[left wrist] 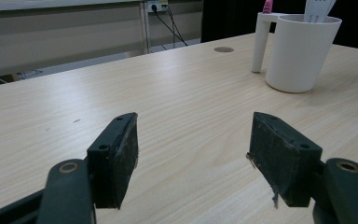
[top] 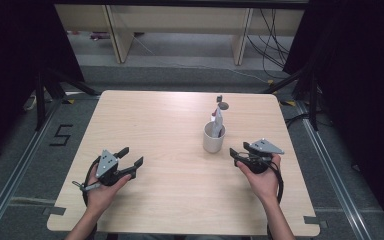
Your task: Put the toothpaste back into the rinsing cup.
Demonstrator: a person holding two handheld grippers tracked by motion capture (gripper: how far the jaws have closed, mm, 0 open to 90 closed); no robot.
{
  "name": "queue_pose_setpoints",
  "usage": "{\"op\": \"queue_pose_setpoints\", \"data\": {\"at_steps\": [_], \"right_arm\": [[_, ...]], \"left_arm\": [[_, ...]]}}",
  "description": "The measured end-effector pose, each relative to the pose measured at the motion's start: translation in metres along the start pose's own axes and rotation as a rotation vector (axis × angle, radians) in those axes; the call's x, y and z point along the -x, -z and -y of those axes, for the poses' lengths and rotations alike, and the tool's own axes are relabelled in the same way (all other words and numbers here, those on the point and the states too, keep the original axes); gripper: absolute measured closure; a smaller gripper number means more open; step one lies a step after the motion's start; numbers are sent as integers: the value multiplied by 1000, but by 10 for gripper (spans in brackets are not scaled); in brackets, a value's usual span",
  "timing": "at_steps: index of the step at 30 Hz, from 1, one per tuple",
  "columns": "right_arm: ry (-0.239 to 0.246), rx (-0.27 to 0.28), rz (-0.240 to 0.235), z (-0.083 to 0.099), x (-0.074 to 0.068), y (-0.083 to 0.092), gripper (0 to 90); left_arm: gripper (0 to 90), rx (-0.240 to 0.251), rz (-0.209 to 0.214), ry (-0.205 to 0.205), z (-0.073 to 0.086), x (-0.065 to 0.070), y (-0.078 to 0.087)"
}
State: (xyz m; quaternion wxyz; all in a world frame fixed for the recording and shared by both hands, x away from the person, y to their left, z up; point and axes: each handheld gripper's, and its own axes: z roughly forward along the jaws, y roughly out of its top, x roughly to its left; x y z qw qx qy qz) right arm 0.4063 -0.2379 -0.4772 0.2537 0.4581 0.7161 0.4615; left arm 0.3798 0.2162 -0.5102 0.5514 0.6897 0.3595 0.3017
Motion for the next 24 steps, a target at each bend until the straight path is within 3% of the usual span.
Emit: {"op": "queue_pose_setpoints", "data": {"at_steps": [4,9,10,12,14,16,17,18,22,24], "right_arm": [[-5,-20,-6,8,4,3,390],[16,25,-4,18,7,6,392],[-10,43,0,20,5,5,392],[-15,44,-8,22,5,4,391],[-4,35,3,23,5,3,392],[-25,61,-3,24,3,4,391],[6,55,7,23,5,5,392],[-3,52,-16,23,5,5,391],[-1,73,-1,24,3,5,391],[-22,52,-3,24,0,7,391]], "left_arm": [[325,-18,-8,-1,0,0,1],[326,-5,0,-8,2,0,-2],[326,-20,-9,-2,2,1,0],[326,-21,-6,-7,2,0,-1],[326,-20,-3,-5,2,0,-1],[326,-22,1,-6,2,0,-1],[326,-22,1,-6,2,0,-1],[326,-26,3,-7,3,0,-1],[325,-23,6,-11,2,1,-1],[326,-22,6,-10,2,1,-1]]}}
